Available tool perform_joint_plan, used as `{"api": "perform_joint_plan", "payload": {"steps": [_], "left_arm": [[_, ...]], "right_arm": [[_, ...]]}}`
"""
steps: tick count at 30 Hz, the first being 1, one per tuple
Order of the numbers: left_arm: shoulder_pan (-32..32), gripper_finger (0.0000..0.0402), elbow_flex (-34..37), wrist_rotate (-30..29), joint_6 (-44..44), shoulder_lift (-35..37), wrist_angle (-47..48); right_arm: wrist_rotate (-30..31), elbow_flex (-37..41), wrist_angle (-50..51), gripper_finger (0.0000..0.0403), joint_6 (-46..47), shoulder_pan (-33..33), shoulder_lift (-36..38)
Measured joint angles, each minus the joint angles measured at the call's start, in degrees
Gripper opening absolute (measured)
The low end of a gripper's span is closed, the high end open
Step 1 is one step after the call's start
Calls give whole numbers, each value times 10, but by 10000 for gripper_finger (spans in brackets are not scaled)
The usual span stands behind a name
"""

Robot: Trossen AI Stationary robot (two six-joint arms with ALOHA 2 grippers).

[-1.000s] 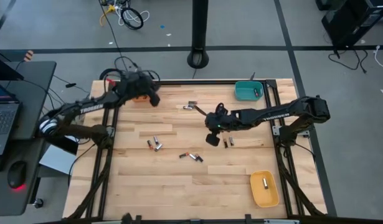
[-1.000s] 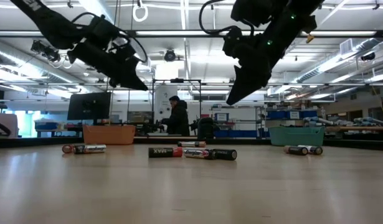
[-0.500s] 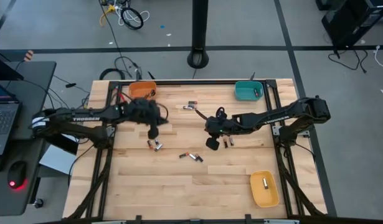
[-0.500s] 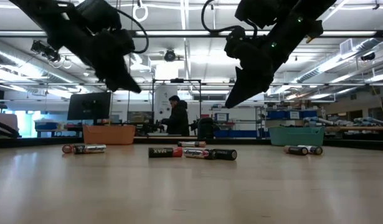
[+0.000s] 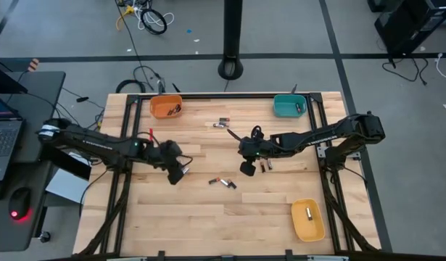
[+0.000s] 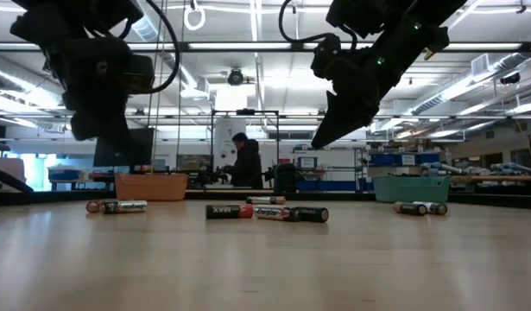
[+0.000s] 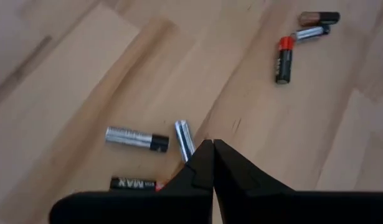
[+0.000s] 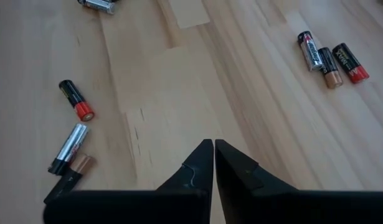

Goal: Sort batteries
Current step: Put the silver battery into the yellow bin

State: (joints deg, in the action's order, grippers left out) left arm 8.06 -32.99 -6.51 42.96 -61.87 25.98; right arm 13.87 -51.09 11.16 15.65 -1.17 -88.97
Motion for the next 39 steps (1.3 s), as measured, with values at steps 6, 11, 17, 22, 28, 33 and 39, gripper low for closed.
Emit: {"api": "perform_joint_plan", "payload": {"steps": [6,11,17,22,28,33,39], "left_arm": [[18,53,0,-15,47,-22,5],[25,111,0,-15,54,-64,-21],[36,150,0,-12,55,-109,-34],[41,152,-5,-20,57,-144,-30],[41,152,-21,-49,58,-173,-10],[41,152,-26,-48,58,-191,-10],[41,152,-27,-38,57,-206,-13]], "right_arm": [[0,0,-1,29,-8,0,0],[1,0,-4,28,-12,0,0],[1,0,-5,25,-12,0,0],[1,0,-7,27,-9,0,0],[1,0,-9,24,-8,0,0],[1,0,-9,23,-8,0,0],[1,0,-9,24,-8,0,0]]}}
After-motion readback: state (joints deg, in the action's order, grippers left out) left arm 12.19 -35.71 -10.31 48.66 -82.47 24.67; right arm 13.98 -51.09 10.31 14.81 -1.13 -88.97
